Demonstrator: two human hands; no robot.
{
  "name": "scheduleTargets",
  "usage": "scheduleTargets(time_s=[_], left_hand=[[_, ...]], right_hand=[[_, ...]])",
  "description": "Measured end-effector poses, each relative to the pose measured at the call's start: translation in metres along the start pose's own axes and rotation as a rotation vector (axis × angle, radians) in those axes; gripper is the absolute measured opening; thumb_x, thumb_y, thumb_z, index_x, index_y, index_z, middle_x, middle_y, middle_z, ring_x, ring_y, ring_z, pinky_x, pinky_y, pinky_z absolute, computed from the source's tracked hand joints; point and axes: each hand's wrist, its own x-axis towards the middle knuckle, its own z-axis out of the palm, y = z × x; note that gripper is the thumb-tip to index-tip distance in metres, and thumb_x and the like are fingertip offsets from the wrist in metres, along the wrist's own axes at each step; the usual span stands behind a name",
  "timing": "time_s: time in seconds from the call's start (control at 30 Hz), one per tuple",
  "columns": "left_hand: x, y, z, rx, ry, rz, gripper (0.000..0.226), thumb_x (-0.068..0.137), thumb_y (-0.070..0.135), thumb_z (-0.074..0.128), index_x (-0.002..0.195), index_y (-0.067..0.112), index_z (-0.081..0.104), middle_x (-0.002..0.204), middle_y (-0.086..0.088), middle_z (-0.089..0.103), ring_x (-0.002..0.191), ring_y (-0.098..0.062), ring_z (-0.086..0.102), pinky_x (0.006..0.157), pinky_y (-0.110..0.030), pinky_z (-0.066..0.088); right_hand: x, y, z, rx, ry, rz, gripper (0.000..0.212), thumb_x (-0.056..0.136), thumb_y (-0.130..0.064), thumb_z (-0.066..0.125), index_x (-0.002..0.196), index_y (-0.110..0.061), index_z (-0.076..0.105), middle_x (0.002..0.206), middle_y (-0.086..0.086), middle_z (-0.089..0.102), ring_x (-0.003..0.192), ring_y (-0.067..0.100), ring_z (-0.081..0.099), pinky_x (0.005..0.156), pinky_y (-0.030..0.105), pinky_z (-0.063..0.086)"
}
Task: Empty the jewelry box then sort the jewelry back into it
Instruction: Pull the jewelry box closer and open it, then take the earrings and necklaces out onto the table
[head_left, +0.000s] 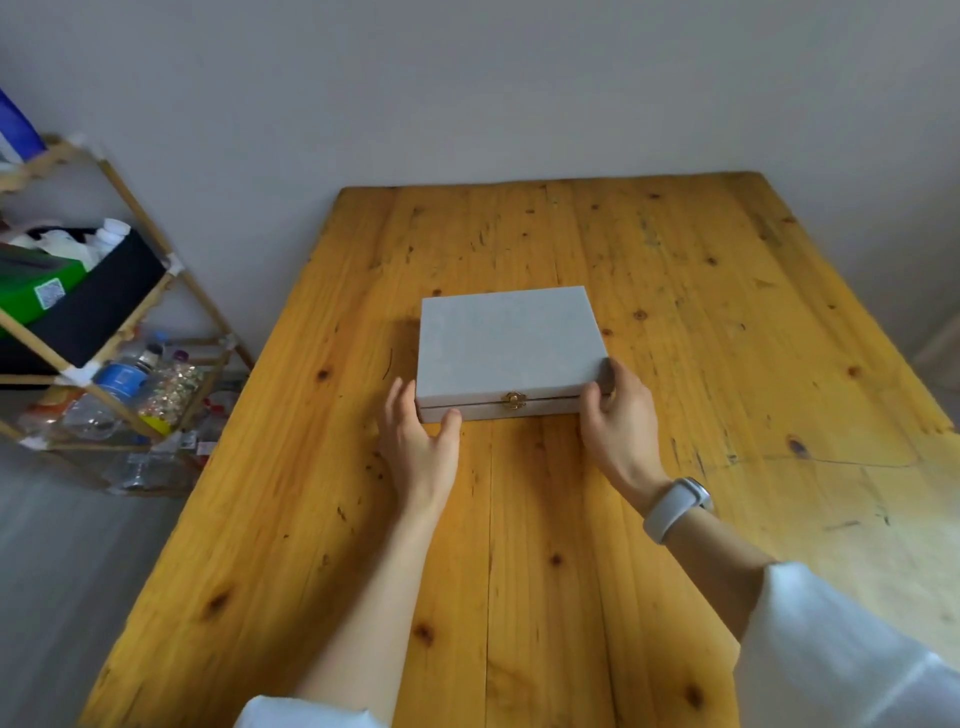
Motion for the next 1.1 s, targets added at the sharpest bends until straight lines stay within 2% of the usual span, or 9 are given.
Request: scheduleTargets(time_s=[0.13,0.3,0.47,0.6,0.7,0.8,0.93,1.0,1.1], left_hand=[[0.010,0.031,-0.010,-0.163,0.052,0.066,0.048,0.090,0.017,0.055,0.135,0.011,0.040,0.145,0.001,0.030,0.132,-0.011,0.027,0.106,-0.026,0.024],[0.058,0.076,-0.018,-0.378,-0.022,0.070,0.051,0.091,0.029,0.050,0.139,0.017,0.038,0.142,0.003,0.040,0.129,-0.009,0.035,0.107,-0.029,0.028],[0.107,0.102,-0.016,-0.403,-0.054,0.099,0.051,0.091,0.023,0.049,0.139,0.018,0.036,0.136,0.000,0.043,0.127,-0.011,0.039,0.098,-0.023,0.030],[0.137,0.108,-0.010,-0.333,-0.140,0.139,0.055,0.091,0.014,0.044,0.143,0.017,0.028,0.142,0.002,0.040,0.128,-0.004,0.035,0.107,-0.028,0.028],[0.159,0.106,-0.005,-0.229,-0.190,0.140,0.060,0.091,0.009,0.040,0.146,0.020,0.018,0.153,0.000,0.019,0.141,-0.015,0.015,0.116,-0.038,0.016],[0.173,0.106,0.000,-0.074,-0.199,0.114,0.067,0.089,0.011,0.041,0.146,0.029,0.011,0.155,-0.005,0.011,0.142,-0.024,0.005,0.114,-0.046,0.016],[0.180,0.102,0.010,-0.019,-0.177,0.144,0.073,0.091,0.006,0.044,0.146,0.032,0.005,0.155,-0.005,0.006,0.141,-0.025,0.012,0.109,-0.045,0.029],[0.181,0.094,0.014,-0.060,-0.172,0.185,0.073,0.091,0.009,0.048,0.146,0.032,0.006,0.154,0.000,0.014,0.139,-0.023,0.020,0.109,-0.048,0.030],[0.172,0.090,0.021,-0.055,-0.019,0.274,0.065,0.089,0.010,0.054,0.144,0.019,0.021,0.148,-0.003,0.030,0.134,-0.018,0.031,0.110,-0.035,0.029]], right_hand=[[0.008,-0.026,-0.015,0.175,0.072,0.022,0.044,0.093,-0.017,0.039,0.137,-0.011,0.035,0.134,0.005,0.049,0.117,0.024,0.050,0.097,0.037,0.042],[0.049,-0.056,-0.025,0.294,0.092,-0.031,0.053,0.093,-0.015,0.040,0.143,-0.017,0.023,0.145,0.004,0.037,0.121,0.010,0.043,0.092,0.013,0.029],[0.104,-0.071,-0.019,0.270,0.058,-0.101,0.055,0.092,-0.013,0.042,0.143,-0.014,0.023,0.146,0.005,0.035,0.133,0.017,0.035,0.110,0.036,0.032],[0.136,-0.074,-0.012,0.196,0.012,-0.124,0.061,0.089,-0.007,0.042,0.144,-0.012,0.018,0.146,0.010,0.030,0.133,0.021,0.031,0.111,0.030,0.025],[0.153,-0.073,-0.006,0.157,-0.021,-0.111,0.063,0.088,-0.006,0.042,0.145,-0.011,0.014,0.145,0.011,0.031,0.134,0.022,0.029,0.110,0.029,0.022],[0.163,-0.070,0.000,0.114,-0.020,-0.146,0.063,0.086,-0.004,0.042,0.145,-0.011,0.020,0.144,0.009,0.035,0.132,0.023,0.032,0.111,0.034,0.027],[0.169,-0.061,0.007,0.104,-0.036,-0.164,0.062,0.084,-0.003,0.042,0.144,-0.013,0.025,0.148,0.005,0.032,0.135,0.021,0.029,0.110,0.031,0.026],[0.170,-0.057,0.008,0.077,-0.055,-0.166,0.062,0.085,-0.004,0.042,0.144,-0.012,0.023,0.151,0.005,0.027,0.139,0.019,0.024,0.114,0.033,0.023],[0.165,-0.054,0.009,-0.040,-0.042,-0.196,0.062,0.087,-0.004,0.042,0.145,-0.009,0.019,0.153,0.009,0.019,0.142,0.020,0.016,0.111,0.026,0.017]])
